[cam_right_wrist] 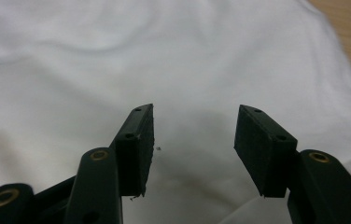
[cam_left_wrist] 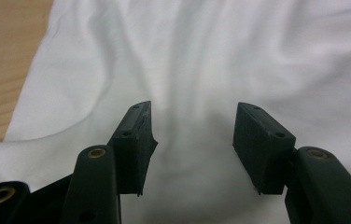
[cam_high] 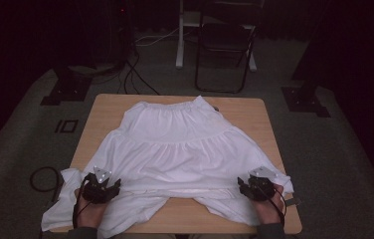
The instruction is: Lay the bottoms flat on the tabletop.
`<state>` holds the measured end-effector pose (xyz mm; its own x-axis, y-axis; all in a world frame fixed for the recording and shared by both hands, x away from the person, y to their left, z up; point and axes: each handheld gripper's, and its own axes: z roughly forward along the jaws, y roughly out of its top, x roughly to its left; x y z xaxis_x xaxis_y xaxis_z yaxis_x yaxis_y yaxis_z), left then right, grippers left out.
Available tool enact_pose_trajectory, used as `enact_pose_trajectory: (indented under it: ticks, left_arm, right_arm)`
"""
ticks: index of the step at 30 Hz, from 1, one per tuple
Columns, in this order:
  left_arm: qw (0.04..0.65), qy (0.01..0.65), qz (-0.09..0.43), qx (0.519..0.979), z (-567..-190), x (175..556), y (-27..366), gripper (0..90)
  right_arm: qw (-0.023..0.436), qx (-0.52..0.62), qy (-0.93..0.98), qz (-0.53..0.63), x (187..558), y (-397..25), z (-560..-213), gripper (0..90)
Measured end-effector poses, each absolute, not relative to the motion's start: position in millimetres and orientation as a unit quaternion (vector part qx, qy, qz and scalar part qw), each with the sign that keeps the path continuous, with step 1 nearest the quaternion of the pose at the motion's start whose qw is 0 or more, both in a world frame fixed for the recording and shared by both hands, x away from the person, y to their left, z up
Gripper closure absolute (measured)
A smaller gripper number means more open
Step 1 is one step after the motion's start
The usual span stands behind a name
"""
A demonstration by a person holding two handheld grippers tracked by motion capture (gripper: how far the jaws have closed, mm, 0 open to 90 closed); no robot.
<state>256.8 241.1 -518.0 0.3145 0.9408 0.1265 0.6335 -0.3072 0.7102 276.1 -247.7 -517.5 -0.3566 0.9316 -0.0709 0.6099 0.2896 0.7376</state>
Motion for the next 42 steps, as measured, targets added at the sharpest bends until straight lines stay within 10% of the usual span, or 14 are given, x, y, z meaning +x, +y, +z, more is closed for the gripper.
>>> enact_pose_trajectory:
  ticks: [19,24,26,29,38,42]
  left_arm:
    - [0.306,0.424,0.185,0.832,-539,203,184,44.0]
    - [0.313,0.422,0.167,0.834,-538,206,193,52.2]
    - [0.306,0.415,0.17,0.84,-536,205,196,78.9]
    - [0.323,0.41,0.168,0.836,-528,202,207,86.3]
    - [0.386,0.397,0.167,0.816,-499,190,229,83.1]
    - [0.399,0.41,0.181,0.8,-495,196,229,58.9]
  right_arm:
    - [0.165,0.382,0.838,0.353,215,-203,-529,38.5]
    - [0.151,0.376,0.856,0.321,220,-204,-540,51.0]
    - [0.16,0.377,0.859,0.308,221,-212,-535,76.5]
    - [0.177,0.402,0.842,0.313,221,-226,-527,84.2]
    - [0.211,0.419,0.792,0.39,208,-265,-492,84.4]
    - [0.205,0.409,0.793,0.402,209,-266,-491,61.2]
